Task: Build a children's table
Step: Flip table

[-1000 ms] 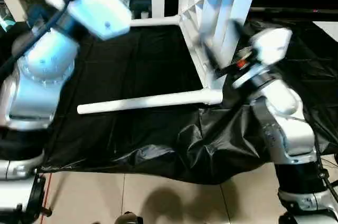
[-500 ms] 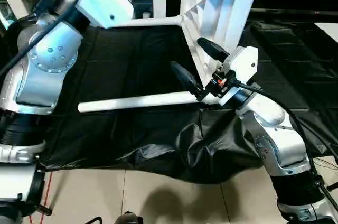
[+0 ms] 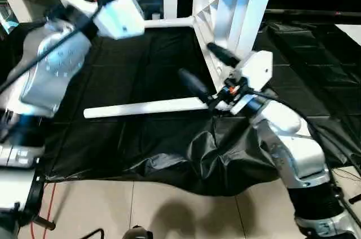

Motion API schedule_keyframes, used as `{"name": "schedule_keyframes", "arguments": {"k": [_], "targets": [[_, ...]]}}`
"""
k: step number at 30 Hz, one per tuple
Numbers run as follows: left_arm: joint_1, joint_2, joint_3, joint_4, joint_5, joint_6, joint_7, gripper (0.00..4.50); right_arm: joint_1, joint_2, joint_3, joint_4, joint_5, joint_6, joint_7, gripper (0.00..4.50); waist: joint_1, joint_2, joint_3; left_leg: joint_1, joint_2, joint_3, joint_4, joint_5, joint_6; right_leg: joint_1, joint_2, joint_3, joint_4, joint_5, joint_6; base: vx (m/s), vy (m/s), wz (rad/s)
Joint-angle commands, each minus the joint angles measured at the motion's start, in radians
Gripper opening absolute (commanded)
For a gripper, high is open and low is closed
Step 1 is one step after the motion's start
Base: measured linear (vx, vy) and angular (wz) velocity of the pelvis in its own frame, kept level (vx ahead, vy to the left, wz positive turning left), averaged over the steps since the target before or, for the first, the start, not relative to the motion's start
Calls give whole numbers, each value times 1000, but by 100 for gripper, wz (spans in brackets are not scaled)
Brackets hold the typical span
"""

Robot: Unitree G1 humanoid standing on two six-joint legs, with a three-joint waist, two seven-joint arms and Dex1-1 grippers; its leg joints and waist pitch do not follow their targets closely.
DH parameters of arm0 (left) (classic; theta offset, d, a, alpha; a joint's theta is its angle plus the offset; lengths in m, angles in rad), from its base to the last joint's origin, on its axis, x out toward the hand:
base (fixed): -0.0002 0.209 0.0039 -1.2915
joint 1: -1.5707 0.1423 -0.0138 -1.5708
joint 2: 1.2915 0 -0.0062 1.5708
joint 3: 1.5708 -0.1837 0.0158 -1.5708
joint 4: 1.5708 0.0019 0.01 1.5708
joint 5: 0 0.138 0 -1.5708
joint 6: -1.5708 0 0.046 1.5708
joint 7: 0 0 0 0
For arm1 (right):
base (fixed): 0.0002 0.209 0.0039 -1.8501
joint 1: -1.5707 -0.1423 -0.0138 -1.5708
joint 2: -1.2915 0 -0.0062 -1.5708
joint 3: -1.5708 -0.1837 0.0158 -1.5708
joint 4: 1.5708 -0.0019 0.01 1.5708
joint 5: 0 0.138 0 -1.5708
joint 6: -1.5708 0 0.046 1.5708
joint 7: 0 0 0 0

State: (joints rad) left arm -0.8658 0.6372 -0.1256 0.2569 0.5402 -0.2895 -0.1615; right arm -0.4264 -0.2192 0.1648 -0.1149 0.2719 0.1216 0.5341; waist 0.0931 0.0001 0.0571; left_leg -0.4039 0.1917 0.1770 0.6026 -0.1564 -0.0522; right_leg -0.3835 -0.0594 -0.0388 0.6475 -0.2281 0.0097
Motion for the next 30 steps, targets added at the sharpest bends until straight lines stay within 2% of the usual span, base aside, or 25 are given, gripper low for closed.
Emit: {"name": "schedule_keyframes", "arguments": {"k": [1,3,4,8,9,10,13,14,17,19,24,30], "targets": [[-32,-12,-14,37,4,1,7,450,-9,2,3,-17,3,6,3,445,1,13,-74,35,34,-21,-69,-225,-59,25,-69,41,-68,-9,-165,0,0,0],[-42,-31,-3,52,-52,-12,-22,434,-11,7,5,-15,-2,3,1,448,3,15,-76,34,34,-22,-69,-220,-63,27,-70,40,-66,4,-167,0,0,0],[-42,-31,-3,52,-52,-12,-22,417,-11,7,5,-15,-2,3,1,450,4,19,-77,35,34,-22,-69,-218,-66,26,-70,39,-65,19,-172,0,0,0],[-55,-53,7,71,-102,-9,-55,382,-9,18,5,-18,-7,2,-1,450,5,21,-78,35,33,-22,-68,-221,-65,29,-69,39,-63,50,-184,0,0,0],[-58,-53,7,77,-100,-9,-53,374,-8,21,4,-19,-4,3,-1,450,5,24,-78,35,33,-23,-68,-223,-66,29,-70,39,-62,50,-184,0,0,0],[-59,-54,7,80,-102,-11,-54,370,-7,22,4,-20,-2,4,0,450,4,21,-77,35,33,-23,-68,-229,-64,29,-69,39,-64,41,-182,0,0,0],[-66,-54,9,90,-96,-2,-45,353,-4,26,6,-20,-3,2,3,450,4,26,-75,36,34,-23,-69,-246,-66,28,-71,40,-67,9,-180,0,0,0],[-68,-53,9,92,-94,0,-42,328,-4,27,6,-20,-3,1,3,450,4,25,-75,36,35,-23,-70,-253,-68,28,-71,40,-67,1,-180,0,0,0],[-85,-46,9,110,-77,15,-27,323,-4,33,8,-18,-7,-2,4,450,3,26,-74,37,35,-24,-71,-260,-71,27,-70,39,-68,-5,-177,0,0,0],[-95,-39,6,120,-64,25,-24,292,-3,34,6,-18,-7,-3,6,450,3,24,-73,36,35,-24,-72,-262,-72,27,-70,40,-69,-11,-176,0,0,0],[-106,-26,1,126,-46,47,-33,255,-1,35,10,-13,-10,-10,13,450,5,26,-75,36,35,-25,-71,-244,-68,28,-72,40,-67,2,-178,0,0,0],[-101,-39,7,89,-93,102,-105,231,1,41,15,-10,-17,-14,15,450,8,29,-73,37,36,-24,-72,-250,-67,25,-73,40,-68,-4,-185,0,0,0]]}}
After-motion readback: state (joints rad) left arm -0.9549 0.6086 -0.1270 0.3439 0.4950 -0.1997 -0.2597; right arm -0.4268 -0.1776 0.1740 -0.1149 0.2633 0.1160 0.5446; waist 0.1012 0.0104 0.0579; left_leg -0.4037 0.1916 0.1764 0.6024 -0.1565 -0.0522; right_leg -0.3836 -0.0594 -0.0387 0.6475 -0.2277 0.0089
